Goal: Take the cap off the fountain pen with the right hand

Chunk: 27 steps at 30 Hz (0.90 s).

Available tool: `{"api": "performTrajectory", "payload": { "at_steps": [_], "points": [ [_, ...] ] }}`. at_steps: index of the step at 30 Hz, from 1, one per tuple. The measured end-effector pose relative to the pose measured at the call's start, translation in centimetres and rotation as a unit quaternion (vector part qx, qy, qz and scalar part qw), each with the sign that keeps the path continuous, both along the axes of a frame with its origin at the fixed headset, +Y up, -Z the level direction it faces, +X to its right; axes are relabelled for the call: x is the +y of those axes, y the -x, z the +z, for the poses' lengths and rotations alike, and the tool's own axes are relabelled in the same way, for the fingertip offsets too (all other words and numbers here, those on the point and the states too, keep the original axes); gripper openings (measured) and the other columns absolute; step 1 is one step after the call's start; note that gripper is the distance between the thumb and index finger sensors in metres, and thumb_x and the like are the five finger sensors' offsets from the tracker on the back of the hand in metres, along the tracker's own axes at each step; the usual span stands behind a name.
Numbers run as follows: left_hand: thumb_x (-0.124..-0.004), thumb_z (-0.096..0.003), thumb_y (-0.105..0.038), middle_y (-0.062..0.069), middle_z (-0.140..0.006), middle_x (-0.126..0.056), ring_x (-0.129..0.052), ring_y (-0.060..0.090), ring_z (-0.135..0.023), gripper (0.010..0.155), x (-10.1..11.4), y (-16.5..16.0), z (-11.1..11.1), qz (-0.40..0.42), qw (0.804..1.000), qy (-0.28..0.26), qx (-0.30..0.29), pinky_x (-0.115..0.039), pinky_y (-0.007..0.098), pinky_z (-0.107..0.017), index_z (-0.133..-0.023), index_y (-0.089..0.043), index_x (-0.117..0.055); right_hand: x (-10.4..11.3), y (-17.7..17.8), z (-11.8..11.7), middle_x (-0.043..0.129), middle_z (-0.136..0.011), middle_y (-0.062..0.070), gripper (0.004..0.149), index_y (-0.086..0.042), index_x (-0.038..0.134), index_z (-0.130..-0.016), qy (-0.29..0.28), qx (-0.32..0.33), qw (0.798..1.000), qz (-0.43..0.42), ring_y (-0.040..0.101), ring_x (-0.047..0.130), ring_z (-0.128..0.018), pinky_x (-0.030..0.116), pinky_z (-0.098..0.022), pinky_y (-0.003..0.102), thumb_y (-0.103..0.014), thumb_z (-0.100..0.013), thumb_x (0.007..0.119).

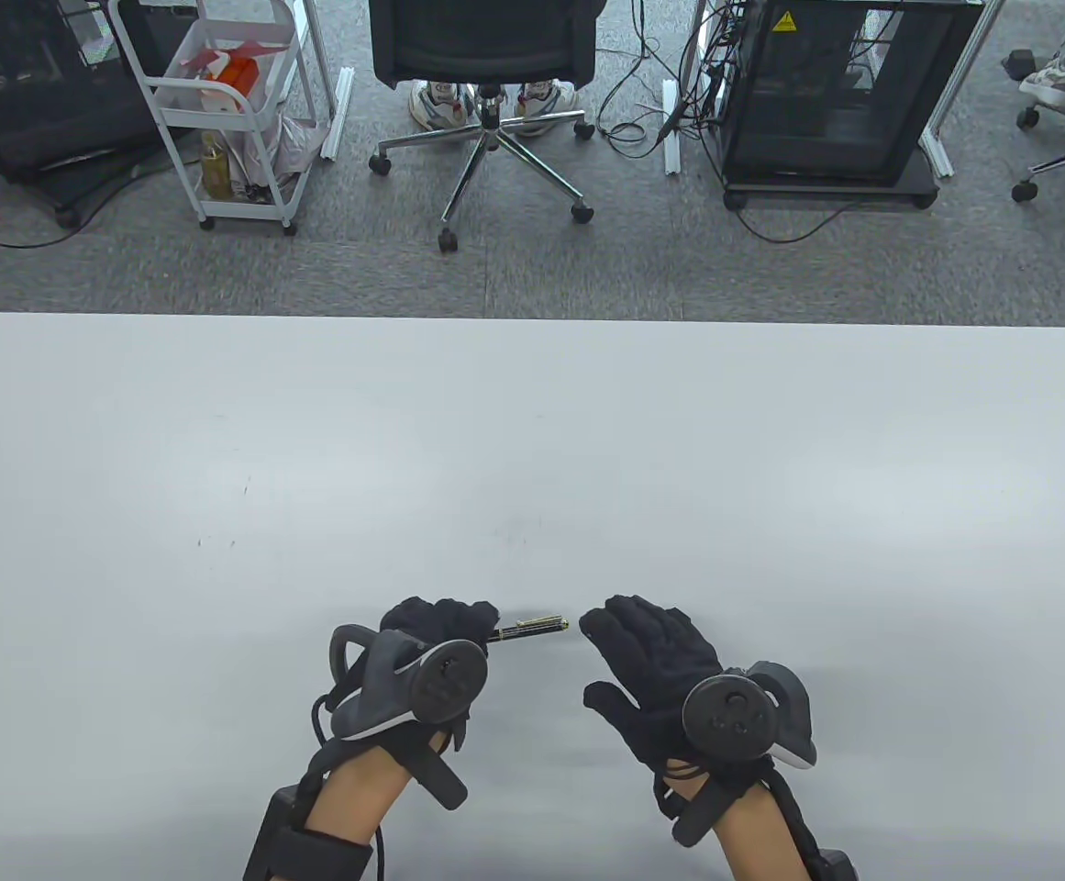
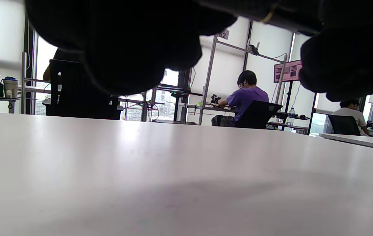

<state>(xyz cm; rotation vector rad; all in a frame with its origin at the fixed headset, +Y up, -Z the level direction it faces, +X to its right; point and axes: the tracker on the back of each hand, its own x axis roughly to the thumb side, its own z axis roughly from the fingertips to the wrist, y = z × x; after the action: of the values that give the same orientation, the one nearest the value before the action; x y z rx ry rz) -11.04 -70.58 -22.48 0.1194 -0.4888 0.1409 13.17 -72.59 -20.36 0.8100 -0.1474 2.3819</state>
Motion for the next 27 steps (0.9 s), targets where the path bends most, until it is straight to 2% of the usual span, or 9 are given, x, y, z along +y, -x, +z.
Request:
{"api": "performTrajectory", "payload": {
  "at_steps": [7, 10, 15, 21, 27],
  "points": [
    [-0.064, -0.0324, -0.035, 0.01, -0.067, -0.088, -0.1, 0.024, -0.045, 0.049, 0.4, -2.3, 1.2, 0.011, 0.999, -0.008, -0.045, -0.074, 0.059, -0.053, -0.08, -0.024, -0.064, 0.9, 1.9, 1.0, 0.058, -0.11, 0.021, 0.063, -0.024, 0.052, -0.107, -0.062, 0.003, 0.997, 0.053, 0.046, 0.063, -0.099, 0.049, -0.071, 0.066, -0.049, -0.053, 0.07],
    [-0.064, -0.0325, -0.035, 0.009, -0.066, -0.089, -0.1, 0.023, -0.044, 0.049, 0.4, -2.7, 1.5, 0.01, 0.998, -0.006, -0.057, -0.074, 0.058, -0.053, -0.08, -0.024, -0.064, 1.2, 2.1, 1.2, 0.071, -0.1, 0.017, 0.062, -0.02, 0.056, -0.104, -0.096, -0.023, 0.992, 0.083, 0.042, 0.076, -0.089, 0.057, -0.069, 0.061, -0.048, -0.052, 0.072],
    [-0.064, -0.0339, -0.04, 0.008, -0.063, -0.091, -0.101, 0.021, -0.038, 0.048, 0.6, -3.6, 2.1, 0.008, 0.997, -0.011, -0.081, -0.077, 0.056, -0.049, -0.08, -0.025, -0.066, 1.3, 2.2, 1.4, 0.083, -0.08, 0.01, 0.051, -0.022, 0.068, -0.096, -0.125, -0.036, 0.984, 0.119, 0.031, 0.086, -0.067, 0.066, -0.061, 0.054, -0.045, -0.051, 0.074],
    [-0.065, -0.0338, -0.047, 0.006, -0.053, -0.096, -0.102, 0.019, -0.026, 0.047, 0.6, -3.7, 2.1, -0.002, 0.997, -0.004, -0.079, -0.082, 0.055, -0.042, -0.074, -0.025, -0.075, 1.0, 2.2, 1.3, 0.089, -0.067, 0.009, 0.048, -0.023, 0.073, -0.093, -0.106, -0.016, 0.989, 0.104, 0.028, 0.089, -0.053, 0.071, -0.055, 0.051, -0.046, -0.051, 0.072],
    [-0.06, -0.0333, -0.053, 0.001, -0.04, -0.095, -0.094, 0.011, -0.011, 0.048, 0.3, -3.7, 1.8, -0.007, 0.997, 0.015, -0.069, -0.084, 0.049, -0.032, -0.068, -0.027, -0.079, 0.7, 2.3, 1.1, 0.092, -0.057, 0.007, 0.048, -0.023, 0.075, -0.091, -0.095, -0.001, 0.991, 0.092, 0.026, 0.089, -0.043, 0.074, -0.049, 0.049, -0.047, -0.05, 0.07]
  ]
}}
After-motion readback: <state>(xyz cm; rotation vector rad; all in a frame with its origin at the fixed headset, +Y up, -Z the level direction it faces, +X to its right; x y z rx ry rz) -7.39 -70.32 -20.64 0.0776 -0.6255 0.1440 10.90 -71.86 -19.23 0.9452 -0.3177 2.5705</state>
